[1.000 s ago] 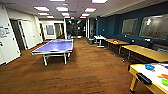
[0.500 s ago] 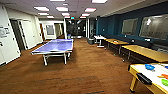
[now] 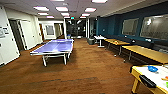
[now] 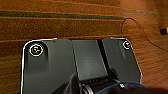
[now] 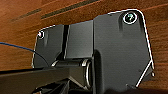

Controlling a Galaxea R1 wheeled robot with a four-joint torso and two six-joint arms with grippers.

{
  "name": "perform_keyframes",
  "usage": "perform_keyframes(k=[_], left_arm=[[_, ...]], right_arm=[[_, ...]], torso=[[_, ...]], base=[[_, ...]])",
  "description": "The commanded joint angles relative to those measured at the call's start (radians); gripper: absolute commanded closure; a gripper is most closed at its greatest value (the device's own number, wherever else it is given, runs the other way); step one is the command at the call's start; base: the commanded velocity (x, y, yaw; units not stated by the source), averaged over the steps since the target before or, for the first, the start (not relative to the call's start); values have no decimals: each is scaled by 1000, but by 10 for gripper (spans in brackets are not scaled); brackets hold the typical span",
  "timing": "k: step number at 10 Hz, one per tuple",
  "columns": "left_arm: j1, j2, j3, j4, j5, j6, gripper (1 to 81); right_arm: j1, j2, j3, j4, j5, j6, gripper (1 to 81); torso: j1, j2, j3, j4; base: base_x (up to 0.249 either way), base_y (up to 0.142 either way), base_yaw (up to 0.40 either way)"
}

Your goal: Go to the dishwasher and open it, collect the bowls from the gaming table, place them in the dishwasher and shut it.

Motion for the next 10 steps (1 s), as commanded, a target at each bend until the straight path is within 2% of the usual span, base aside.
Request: perform_keyframes(k=[1,4,10], left_arm=[[-45,0,5,2,44,2,10],[-47,2,5,2,44,2,10],[-48,0,6,2,45,1,10]], right_arm=[[41,-5,6,-1,-57,-3,10],[44,-3,3,-1,-57,-3,10],[41,-3,0,-1,-57,-3,10]], torso=[[0,0,0,0],[0,0,0,0],[0,0,0,0]], base=[[149,0,0],[124,0,0],[0,0,0]])
